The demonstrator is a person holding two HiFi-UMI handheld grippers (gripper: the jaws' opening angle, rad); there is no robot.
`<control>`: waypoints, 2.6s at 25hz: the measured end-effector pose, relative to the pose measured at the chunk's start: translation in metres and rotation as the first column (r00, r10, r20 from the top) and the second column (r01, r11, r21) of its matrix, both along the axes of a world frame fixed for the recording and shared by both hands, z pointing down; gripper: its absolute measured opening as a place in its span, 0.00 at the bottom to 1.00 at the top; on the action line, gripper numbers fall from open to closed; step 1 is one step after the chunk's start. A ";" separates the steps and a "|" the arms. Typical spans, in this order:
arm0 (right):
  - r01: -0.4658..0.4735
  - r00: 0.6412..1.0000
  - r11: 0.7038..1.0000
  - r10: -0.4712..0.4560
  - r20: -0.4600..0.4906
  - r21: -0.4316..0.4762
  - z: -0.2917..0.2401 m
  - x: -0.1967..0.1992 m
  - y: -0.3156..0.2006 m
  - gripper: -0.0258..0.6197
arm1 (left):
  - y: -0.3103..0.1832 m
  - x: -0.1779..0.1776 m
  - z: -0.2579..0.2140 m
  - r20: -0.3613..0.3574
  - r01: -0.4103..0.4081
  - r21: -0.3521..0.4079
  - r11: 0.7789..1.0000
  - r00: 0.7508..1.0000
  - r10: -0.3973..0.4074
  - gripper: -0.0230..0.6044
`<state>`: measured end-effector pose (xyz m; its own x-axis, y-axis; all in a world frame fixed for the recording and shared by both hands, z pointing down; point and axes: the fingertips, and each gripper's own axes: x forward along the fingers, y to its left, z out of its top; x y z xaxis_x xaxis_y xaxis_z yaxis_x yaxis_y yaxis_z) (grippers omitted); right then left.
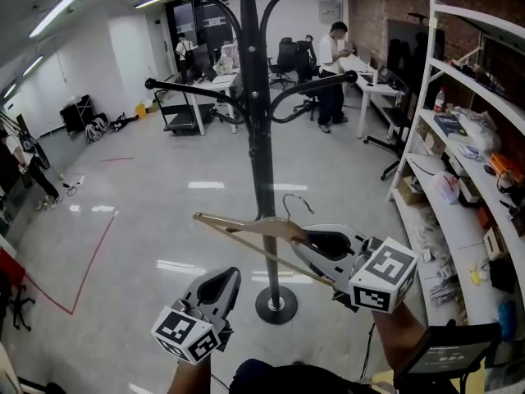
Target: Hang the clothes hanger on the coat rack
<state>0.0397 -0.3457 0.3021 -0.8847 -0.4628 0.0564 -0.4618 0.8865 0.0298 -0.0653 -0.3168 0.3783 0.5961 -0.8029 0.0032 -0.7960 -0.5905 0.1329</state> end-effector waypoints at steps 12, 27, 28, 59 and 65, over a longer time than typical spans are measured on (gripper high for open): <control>0.221 0.975 0.974 -0.221 -0.004 -0.046 -0.019 -0.061 -0.071 0.13 | -0.076 -0.023 -0.011 -0.001 -0.044 0.026 0.999 0.999 0.044 0.03; 0.304 0.952 0.943 -0.306 0.012 -0.134 0.016 -0.063 -0.137 0.13 | -0.126 -0.029 0.004 -0.003 -0.084 -0.009 0.996 0.996 0.084 0.03; 0.308 0.951 0.942 -0.309 0.008 -0.131 0.016 -0.063 -0.138 0.13 | -0.127 -0.028 0.004 -0.005 -0.087 -0.011 0.996 0.996 0.087 0.03; 0.363 0.932 0.930 -0.363 -0.025 0.056 0.015 -0.047 -0.156 0.15 | -0.123 -0.027 0.008 -0.004 -0.090 -0.017 0.996 0.996 0.090 0.03; 0.330 0.944 0.935 -0.326 -0.053 0.127 0.005 -0.034 -0.160 0.15 | -0.124 -0.023 0.005 -0.009 -0.097 -0.009 0.995 0.995 0.097 0.03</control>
<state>0.0058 -0.5056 0.3070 -0.9873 -0.1523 0.0444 -0.1430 0.9756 0.1664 -0.0879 -0.4413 0.3828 0.6711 -0.7414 0.0051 -0.7341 -0.6634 0.1449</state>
